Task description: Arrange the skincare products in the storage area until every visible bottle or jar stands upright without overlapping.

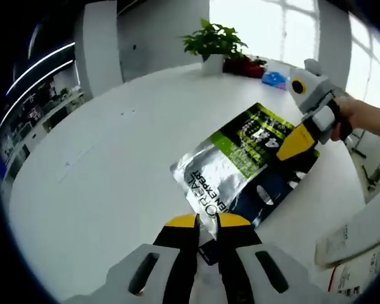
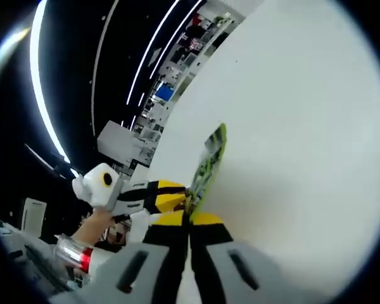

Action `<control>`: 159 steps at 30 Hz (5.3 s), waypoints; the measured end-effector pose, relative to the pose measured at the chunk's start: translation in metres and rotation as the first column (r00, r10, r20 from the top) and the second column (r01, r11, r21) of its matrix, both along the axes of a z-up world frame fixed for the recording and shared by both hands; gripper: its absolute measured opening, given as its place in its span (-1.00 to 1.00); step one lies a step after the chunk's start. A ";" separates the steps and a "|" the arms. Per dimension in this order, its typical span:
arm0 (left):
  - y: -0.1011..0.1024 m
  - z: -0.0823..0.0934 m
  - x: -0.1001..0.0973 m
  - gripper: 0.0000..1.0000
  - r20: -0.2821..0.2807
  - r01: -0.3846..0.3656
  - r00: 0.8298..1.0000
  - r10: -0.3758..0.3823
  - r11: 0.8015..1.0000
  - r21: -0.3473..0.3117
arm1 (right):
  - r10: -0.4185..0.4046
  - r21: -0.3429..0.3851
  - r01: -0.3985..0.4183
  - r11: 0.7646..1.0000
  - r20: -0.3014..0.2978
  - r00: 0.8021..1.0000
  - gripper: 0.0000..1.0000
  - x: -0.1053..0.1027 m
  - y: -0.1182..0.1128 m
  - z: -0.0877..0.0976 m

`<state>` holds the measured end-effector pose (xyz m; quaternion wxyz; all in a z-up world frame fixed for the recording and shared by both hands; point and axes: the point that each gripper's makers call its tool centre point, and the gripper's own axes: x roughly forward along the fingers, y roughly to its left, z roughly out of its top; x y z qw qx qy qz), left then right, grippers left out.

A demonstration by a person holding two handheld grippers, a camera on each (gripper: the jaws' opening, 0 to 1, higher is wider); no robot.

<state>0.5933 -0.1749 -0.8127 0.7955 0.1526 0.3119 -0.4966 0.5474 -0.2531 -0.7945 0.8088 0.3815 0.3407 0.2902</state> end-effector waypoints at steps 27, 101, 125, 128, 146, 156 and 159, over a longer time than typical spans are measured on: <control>0.015 0.068 0.008 -0.26 -0.274 -0.083 0.961 -0.026 0.923 -0.376 | 0.302 -0.108 -0.282 0.953 0.349 0.887 -0.98 -0.019 0.029 0.068; 0.085 0.254 -0.033 -1.00 0.167 0.063 0.986 -0.028 0.976 -0.209 | 0.379 -0.493 -0.125 0.861 0.457 0.805 -0.85 -0.048 0.045 0.165; 0.125 0.248 -0.091 -1.00 0.146 0.113 0.984 -0.101 0.990 -0.080 | 0.491 -0.537 -0.196 0.820 0.488 0.721 -0.79 -0.112 0.101 0.182; 0.131 0.247 -0.096 -1.00 0.141 0.116 0.984 -0.105 0.991 -0.071 | 0.515 -0.558 -0.207 0.803 0.478 0.712 -0.75 -0.118 0.108 0.178; 0.149 0.226 -0.141 -1.00 0.070 0.181 0.981 -0.179 0.983 -0.025 | 0.579 -0.577 -0.268 0.772 0.464 0.670 -0.70 -0.155 0.160 0.161; 0.153 0.216 -0.173 -1.00 0.011 0.242 0.970 -0.242 0.970 -0.023 | 0.624 -0.656 -0.255 0.710 0.419 0.659 -0.66 -0.162 0.179 0.133; 0.153 0.213 -0.180 -1.00 -0.011 0.260 0.965 -0.260 0.965 -0.017 | 0.649 -0.661 -0.285 0.693 0.401 0.647 -0.65 -0.169 0.189 0.122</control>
